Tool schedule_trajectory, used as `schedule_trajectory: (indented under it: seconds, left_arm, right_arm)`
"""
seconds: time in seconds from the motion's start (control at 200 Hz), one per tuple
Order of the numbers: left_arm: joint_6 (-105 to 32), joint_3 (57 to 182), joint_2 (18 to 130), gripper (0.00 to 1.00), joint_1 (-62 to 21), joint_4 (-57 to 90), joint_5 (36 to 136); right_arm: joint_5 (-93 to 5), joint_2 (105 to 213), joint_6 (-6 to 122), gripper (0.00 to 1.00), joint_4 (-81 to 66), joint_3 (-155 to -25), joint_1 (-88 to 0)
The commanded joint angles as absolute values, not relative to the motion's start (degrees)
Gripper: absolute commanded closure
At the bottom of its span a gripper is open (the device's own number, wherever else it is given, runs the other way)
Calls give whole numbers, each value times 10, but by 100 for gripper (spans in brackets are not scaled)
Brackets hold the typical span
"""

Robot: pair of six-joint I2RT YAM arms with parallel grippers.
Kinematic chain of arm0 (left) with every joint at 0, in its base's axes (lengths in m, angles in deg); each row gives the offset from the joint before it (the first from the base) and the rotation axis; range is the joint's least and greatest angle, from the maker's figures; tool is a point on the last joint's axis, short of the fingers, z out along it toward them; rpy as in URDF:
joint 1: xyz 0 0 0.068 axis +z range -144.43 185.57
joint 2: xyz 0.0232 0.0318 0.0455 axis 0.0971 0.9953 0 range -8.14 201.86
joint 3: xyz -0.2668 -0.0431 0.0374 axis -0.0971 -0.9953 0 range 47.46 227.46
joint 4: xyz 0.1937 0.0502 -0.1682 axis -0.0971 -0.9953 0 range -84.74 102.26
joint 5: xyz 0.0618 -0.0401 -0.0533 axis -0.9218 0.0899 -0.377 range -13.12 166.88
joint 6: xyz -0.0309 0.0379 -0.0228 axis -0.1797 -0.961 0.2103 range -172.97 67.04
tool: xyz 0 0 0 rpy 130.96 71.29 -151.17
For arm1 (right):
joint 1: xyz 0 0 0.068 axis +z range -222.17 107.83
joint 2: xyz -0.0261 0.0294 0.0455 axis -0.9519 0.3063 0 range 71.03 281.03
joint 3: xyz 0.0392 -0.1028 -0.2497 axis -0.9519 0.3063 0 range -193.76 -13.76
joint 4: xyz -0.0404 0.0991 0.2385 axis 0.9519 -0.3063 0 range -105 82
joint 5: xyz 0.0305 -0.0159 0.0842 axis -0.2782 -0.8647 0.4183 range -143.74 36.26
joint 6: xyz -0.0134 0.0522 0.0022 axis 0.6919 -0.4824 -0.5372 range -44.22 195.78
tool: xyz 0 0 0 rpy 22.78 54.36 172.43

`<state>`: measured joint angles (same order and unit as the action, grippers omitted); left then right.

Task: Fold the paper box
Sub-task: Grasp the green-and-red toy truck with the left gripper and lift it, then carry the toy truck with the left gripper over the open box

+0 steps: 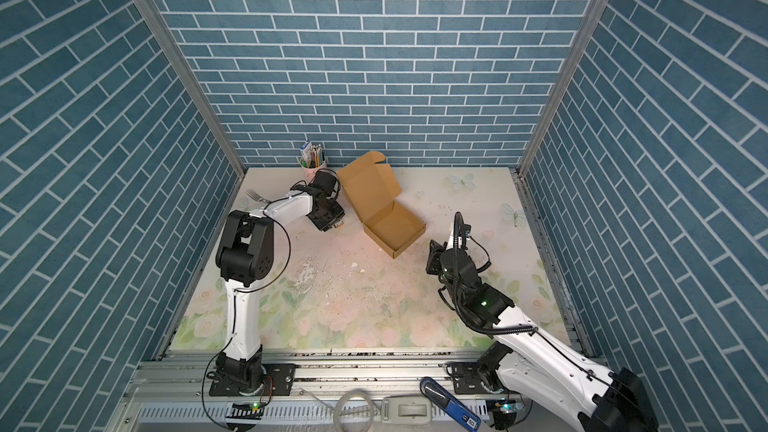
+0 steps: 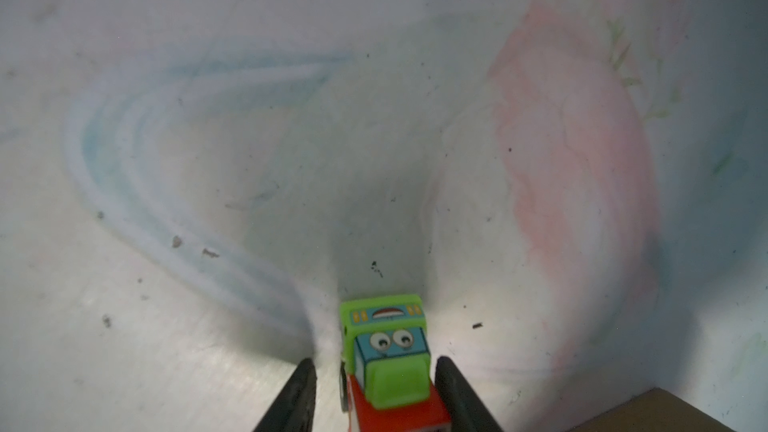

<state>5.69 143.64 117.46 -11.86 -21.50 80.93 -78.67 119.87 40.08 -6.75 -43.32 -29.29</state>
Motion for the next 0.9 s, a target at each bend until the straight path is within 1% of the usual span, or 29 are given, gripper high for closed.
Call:
schedule_trajectory:
  seconds: [0.0, 0.13, 0.295, 0.38, 0.605, 0.895]
  left_arm:
    - [38, 1441, 1171, 55, -122, -218, 799]
    - [25, 1424, 1155, 64, -121, -202, 802]
    - [10, 1405, 1138, 65, -121, -187, 806]
    - [2, 1401, 1130, 68, -121, -188, 805]
    - [-14, 1360, 1090, 69, -120, -182, 800]
    - [-37, 1254, 995, 69, -116, -176, 801]
  right_arm:
    - [-799, 1194, 397, 59, -75, -425, -291]
    - [-799, 1197, 397, 60, -77, -427, -291]
    - [-800, 1197, 397, 60, -74, -428, -291]
    - [-799, 1200, 397, 60, -73, -429, -291]
    - [-795, 1212, 400, 60, -67, -434, -291]
    - [-782, 1250, 410, 60, -42, -447, -291]
